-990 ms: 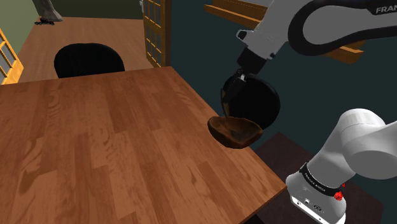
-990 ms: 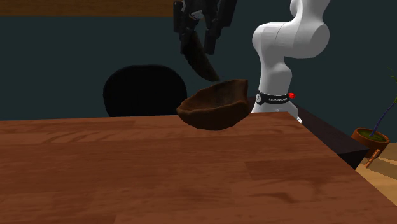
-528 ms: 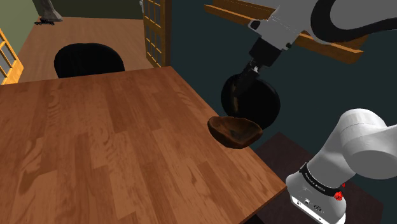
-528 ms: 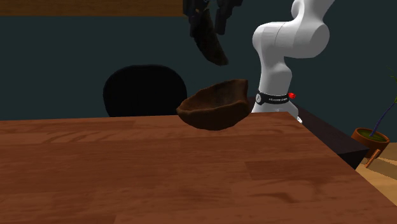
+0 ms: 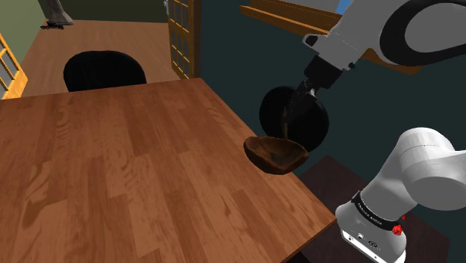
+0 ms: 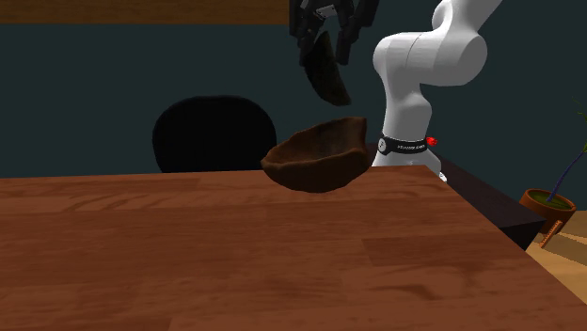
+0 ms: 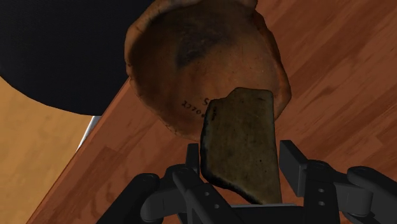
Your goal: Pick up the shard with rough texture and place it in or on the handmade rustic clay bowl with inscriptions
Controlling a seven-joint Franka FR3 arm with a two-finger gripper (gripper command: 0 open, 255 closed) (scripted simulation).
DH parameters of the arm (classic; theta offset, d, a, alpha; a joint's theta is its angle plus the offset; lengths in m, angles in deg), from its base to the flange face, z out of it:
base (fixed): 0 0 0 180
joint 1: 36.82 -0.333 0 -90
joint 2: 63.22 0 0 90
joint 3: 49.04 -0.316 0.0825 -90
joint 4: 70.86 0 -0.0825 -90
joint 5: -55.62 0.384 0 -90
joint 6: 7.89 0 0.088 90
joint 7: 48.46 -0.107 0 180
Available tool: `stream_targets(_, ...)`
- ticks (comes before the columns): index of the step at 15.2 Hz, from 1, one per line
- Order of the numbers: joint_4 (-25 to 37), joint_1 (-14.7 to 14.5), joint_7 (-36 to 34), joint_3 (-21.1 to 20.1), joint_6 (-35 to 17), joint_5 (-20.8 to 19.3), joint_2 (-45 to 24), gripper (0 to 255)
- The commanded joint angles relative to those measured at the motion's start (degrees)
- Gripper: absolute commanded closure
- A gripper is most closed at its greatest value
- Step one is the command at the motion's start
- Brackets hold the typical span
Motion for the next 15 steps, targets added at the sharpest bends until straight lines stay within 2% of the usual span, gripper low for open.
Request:
stream_targets(1,-1.4,-0.1,0.3,-0.1,-1.7,0.3,-0.2,255)
stream_targets(10,-7.4,-1.0,1.9,-0.6,-9.2,1.9,-1.9,255)
stream_targets(15,-7.4,-1.0,1.9,-0.6,-9.2,1.9,-1.9,255)
